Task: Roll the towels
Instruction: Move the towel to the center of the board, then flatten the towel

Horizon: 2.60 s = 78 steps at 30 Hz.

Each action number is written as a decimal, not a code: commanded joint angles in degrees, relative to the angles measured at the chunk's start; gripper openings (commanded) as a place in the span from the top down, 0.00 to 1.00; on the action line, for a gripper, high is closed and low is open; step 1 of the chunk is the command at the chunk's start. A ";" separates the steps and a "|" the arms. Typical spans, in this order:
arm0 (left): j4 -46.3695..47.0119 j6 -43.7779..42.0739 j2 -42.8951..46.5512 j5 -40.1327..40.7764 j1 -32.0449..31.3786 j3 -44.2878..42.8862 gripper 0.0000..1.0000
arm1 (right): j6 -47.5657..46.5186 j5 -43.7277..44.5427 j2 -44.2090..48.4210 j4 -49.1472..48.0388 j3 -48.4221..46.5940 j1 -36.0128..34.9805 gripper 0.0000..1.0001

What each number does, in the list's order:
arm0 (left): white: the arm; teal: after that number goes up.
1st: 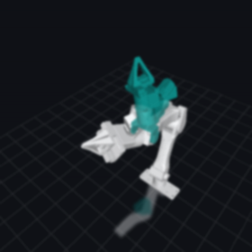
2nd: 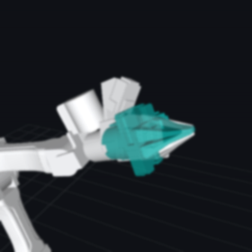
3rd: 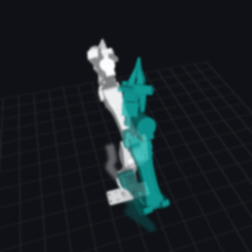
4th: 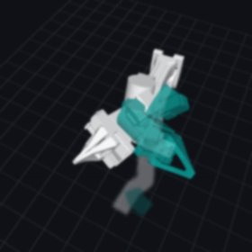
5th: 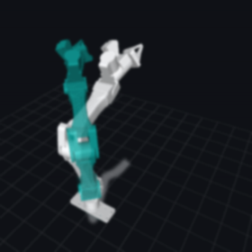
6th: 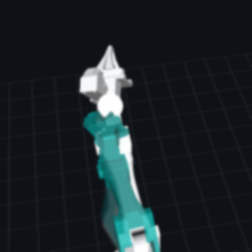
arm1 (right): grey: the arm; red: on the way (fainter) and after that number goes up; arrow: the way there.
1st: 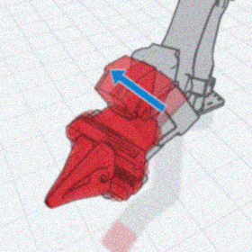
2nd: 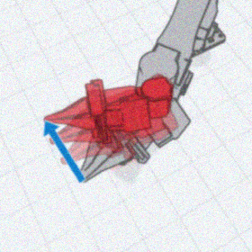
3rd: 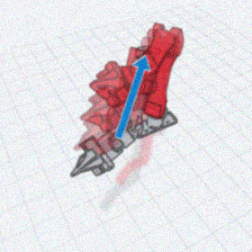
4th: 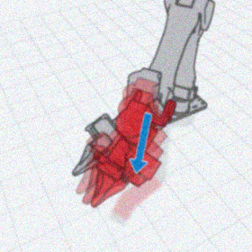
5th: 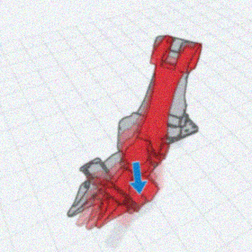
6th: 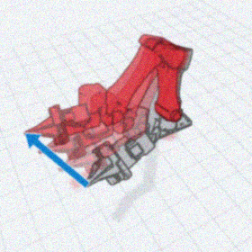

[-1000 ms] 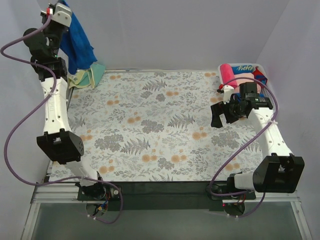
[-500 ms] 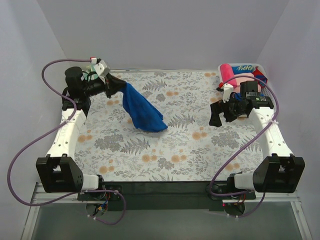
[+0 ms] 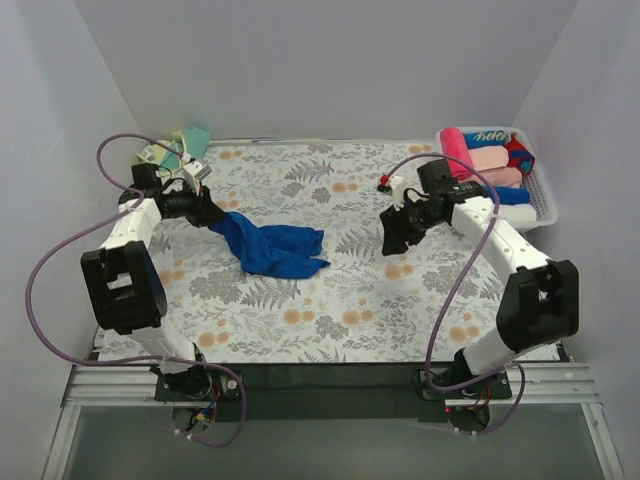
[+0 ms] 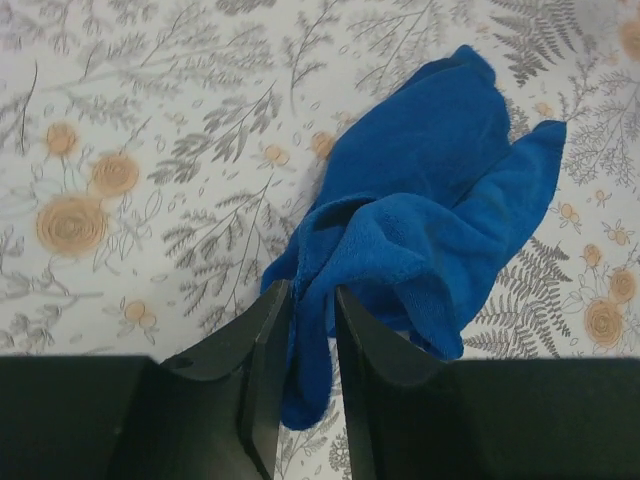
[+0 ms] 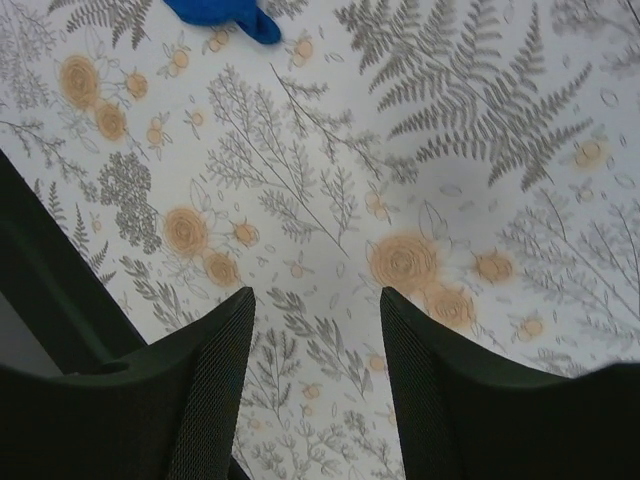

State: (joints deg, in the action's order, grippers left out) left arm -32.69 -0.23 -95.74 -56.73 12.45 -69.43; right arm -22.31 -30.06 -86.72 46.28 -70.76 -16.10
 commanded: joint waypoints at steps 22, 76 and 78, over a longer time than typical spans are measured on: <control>-23.12 -13.57 7.41 -3.30 14.98 5.35 0.31 | 6.75 15.55 -34.48 -10.95 -30.30 -28.37 0.66; -18.55 -11.81 13.74 0.22 14.97 17.31 0.29 | -4.41 35.78 -32.19 -21.85 -20.82 -36.81 0.71; -18.47 -11.90 13.74 0.30 14.97 17.14 0.29 | -4.41 35.69 -32.64 -21.76 -21.17 -36.81 0.71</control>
State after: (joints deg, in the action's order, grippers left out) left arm -52.01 -11.60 -83.90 -55.92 27.53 -51.88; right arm -25.32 5.85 -121.21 25.41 -91.90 -52.90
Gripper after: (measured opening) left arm 0.708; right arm 0.297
